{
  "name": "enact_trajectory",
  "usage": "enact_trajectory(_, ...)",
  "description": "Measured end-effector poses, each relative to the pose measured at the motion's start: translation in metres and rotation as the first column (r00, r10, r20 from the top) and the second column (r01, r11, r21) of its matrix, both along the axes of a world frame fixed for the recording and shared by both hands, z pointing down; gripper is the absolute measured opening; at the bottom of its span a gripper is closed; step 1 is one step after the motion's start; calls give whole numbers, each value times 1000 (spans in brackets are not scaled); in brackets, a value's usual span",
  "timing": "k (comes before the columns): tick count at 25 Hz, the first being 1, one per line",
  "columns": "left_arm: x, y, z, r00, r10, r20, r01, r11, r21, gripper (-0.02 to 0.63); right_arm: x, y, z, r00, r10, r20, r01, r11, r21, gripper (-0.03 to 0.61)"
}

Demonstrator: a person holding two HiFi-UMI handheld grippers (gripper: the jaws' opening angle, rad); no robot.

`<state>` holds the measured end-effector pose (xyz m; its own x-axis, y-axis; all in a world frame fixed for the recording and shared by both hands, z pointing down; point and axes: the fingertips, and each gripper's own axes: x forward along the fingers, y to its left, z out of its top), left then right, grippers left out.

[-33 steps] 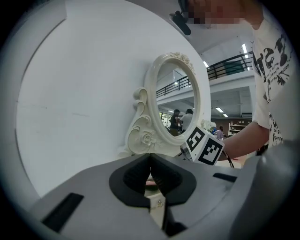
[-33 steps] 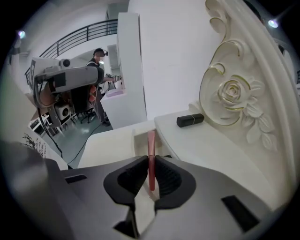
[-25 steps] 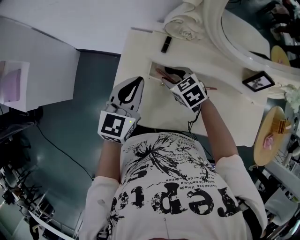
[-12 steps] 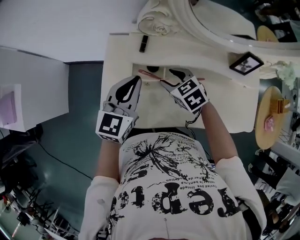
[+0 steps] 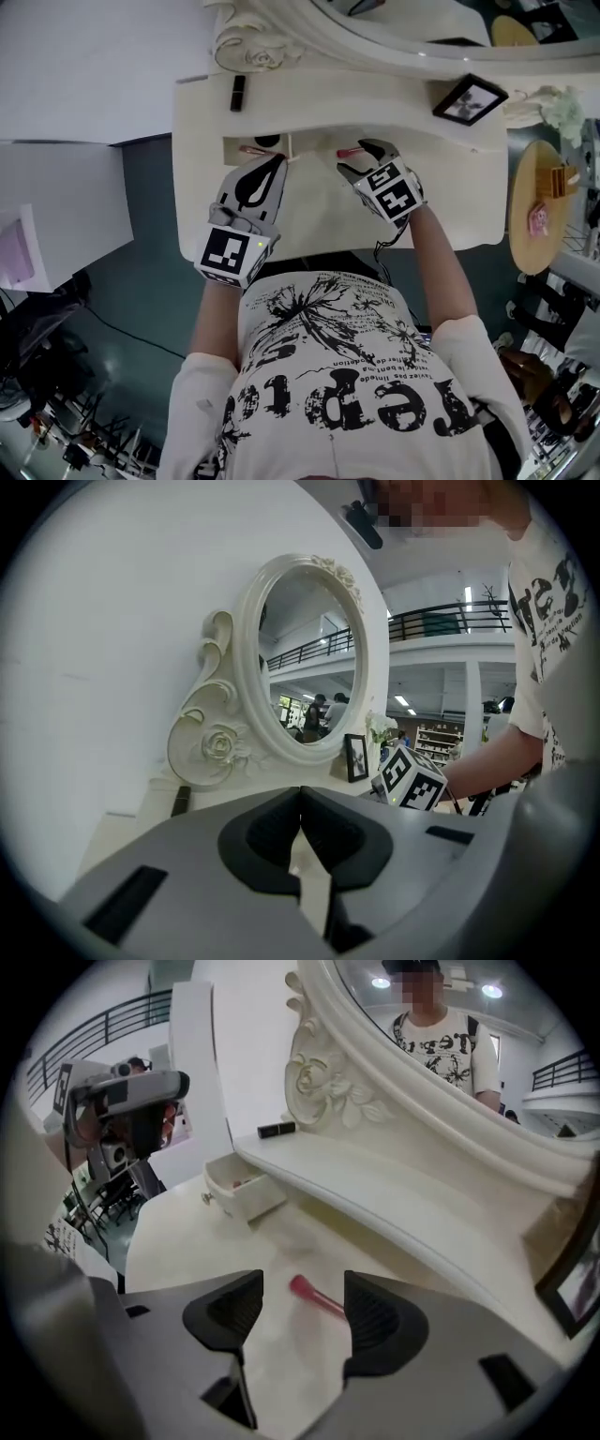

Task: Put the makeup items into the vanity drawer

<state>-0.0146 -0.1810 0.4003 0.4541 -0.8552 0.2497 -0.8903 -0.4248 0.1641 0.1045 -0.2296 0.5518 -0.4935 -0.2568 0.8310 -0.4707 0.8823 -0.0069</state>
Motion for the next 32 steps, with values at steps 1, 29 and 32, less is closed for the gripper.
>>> enact_trajectory(1,6,-3,3,1000,5,-1,-5,1000,-5,14,7,-3,5,1000,7,-8,-7,1000,-2,289)
enact_trajectory(29,51,-7,11,1000,-8,17,8,1000,-17,14,34,4,27,992,-94,-86,86,992,-90,63)
enact_trajectory(32,48,-1,1,1000,-14,21,13,1000,5,14,29,9,5,995,-75,-62,70,994,-81,63)
